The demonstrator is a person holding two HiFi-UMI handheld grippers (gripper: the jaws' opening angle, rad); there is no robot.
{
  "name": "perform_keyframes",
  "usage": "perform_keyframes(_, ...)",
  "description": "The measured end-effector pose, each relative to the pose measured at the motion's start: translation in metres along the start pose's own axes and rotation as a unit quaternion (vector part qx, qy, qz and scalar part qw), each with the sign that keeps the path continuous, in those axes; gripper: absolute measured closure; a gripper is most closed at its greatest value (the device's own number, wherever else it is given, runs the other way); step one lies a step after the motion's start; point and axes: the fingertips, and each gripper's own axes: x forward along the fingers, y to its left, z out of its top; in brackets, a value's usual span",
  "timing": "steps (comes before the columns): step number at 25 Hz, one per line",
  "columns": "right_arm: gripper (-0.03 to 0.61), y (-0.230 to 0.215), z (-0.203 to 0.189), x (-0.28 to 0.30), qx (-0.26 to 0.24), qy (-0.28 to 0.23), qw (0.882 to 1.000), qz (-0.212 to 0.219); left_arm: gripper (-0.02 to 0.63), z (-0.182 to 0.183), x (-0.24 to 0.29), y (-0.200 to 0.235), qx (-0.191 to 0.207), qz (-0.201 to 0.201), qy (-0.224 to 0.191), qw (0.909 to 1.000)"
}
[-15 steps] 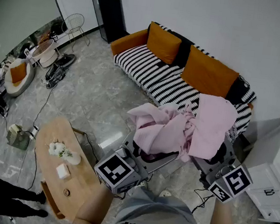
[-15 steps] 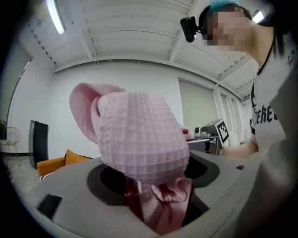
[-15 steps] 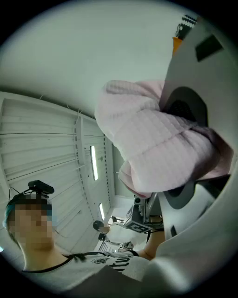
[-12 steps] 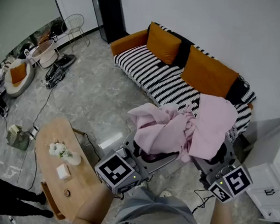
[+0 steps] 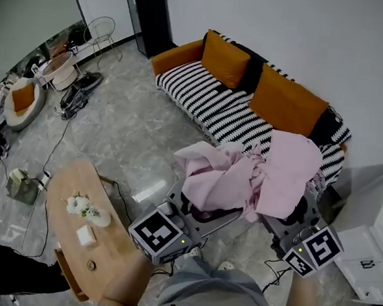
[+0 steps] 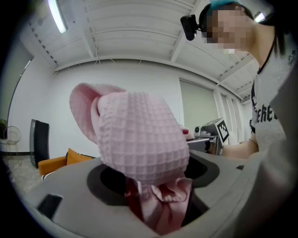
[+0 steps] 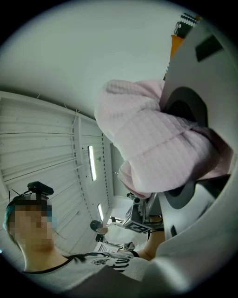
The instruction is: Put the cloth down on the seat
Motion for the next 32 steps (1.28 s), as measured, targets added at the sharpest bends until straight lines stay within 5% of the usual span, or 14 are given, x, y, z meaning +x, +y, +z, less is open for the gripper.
perform_keyframes(12, 0.307, 0.008, -0.001, 0.059, -0.013, -0.003, 1.000, -0.002, 0.236, -0.001, -0.023, 0.060, 0.018, -0.022, -0.005, 0.9996)
perform_keyframes(20, 0.310, 0.010, -0.003, 0.097, -0.002, -0.011, 0.999, -0.043, 0.235, -0.002, -0.035, 0.100, 0.016, -0.038, -0.008, 0.9991)
perform_keyframes(32, 0.313, -0.064, -0.022, 0.152, 0.009, 0.004, 0.999, -0.045, 0.236, -0.013, 0.021, 0.171, 0.008, -0.030, 0.008, 0.9995)
